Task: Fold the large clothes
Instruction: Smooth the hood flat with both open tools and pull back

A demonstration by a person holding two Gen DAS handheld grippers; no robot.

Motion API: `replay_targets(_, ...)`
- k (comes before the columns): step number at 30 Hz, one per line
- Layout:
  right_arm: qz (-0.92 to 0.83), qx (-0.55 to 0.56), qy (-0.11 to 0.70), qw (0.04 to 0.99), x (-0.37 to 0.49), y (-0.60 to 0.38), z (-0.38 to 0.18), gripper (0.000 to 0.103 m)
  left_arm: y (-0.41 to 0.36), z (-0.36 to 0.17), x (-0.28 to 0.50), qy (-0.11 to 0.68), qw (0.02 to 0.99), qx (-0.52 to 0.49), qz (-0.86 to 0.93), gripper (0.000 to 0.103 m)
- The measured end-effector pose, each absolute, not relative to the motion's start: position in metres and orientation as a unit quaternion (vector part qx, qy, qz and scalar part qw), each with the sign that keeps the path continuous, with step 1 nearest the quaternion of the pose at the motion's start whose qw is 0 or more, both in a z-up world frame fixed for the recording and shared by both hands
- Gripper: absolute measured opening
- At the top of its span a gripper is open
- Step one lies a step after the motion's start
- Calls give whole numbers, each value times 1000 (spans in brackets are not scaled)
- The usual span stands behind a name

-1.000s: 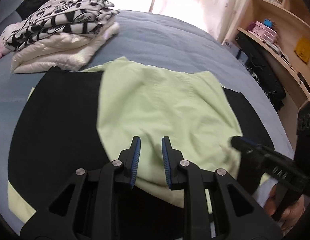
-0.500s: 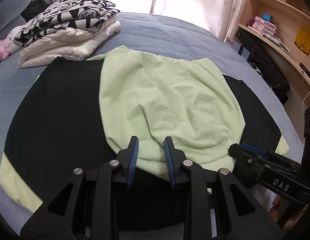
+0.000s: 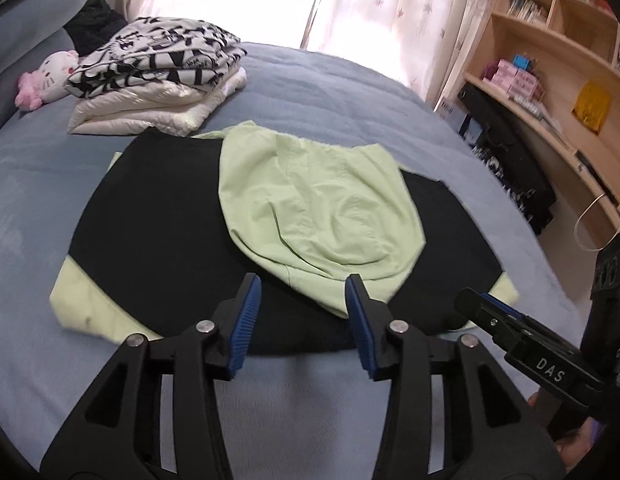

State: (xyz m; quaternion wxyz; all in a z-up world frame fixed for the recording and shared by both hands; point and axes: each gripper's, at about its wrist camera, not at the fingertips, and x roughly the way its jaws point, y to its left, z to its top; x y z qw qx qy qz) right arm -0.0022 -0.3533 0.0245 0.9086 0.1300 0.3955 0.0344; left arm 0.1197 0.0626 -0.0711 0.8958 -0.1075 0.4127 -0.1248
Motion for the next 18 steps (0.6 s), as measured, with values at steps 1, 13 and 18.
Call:
replay_targets(1, 33, 128, 390, 911, -9, -353, 28, 54, 67, -68, 114, 411, 896, -111, -124, 43)
replay_targets(13, 30, 87, 358, 929, -60, -333, 45, 54, 120, -94, 78, 433, 871, -210, -100, 51)
replay_targets(18, 52, 61, 363, 928, -53, -315, 38, 41, 151, -143, 87, 472, 825, -303, -65, 51)
